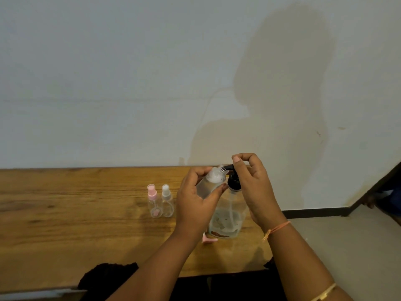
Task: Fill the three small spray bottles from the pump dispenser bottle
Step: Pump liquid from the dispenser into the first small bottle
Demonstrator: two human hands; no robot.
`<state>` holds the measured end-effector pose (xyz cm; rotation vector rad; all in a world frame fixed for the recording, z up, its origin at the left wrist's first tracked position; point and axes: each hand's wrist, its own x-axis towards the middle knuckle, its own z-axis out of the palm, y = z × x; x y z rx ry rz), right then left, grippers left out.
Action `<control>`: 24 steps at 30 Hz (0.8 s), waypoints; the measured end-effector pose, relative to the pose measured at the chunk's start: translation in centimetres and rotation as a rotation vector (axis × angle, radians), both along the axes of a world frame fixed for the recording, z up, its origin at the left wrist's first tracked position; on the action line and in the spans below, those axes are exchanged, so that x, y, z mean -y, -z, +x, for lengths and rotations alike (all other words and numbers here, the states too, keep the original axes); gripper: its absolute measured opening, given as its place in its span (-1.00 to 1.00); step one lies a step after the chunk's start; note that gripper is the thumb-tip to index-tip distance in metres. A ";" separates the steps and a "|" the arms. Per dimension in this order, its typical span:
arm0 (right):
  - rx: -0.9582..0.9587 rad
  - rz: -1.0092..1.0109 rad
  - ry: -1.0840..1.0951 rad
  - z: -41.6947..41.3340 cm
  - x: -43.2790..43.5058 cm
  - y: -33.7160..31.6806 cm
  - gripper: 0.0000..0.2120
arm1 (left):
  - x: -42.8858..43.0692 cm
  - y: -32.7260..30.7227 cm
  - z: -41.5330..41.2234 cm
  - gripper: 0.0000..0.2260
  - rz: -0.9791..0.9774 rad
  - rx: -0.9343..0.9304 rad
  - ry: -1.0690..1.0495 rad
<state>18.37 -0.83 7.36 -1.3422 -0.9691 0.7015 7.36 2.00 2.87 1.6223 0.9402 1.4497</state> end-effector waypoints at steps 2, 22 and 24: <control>-0.047 0.001 0.003 0.0 0.0 0.0 -0.90 | 0.0 -0.1 0.0 -0.65 -0.001 0.000 -0.003; -0.069 0.012 0.005 0.0 0.0 0.0 -0.88 | 0.3 -0.4 0.1 -0.66 -0.031 0.027 0.031; -0.109 0.020 0.008 -0.1 0.1 -0.1 -0.85 | 0.3 -0.4 0.1 -0.65 -0.029 0.023 0.025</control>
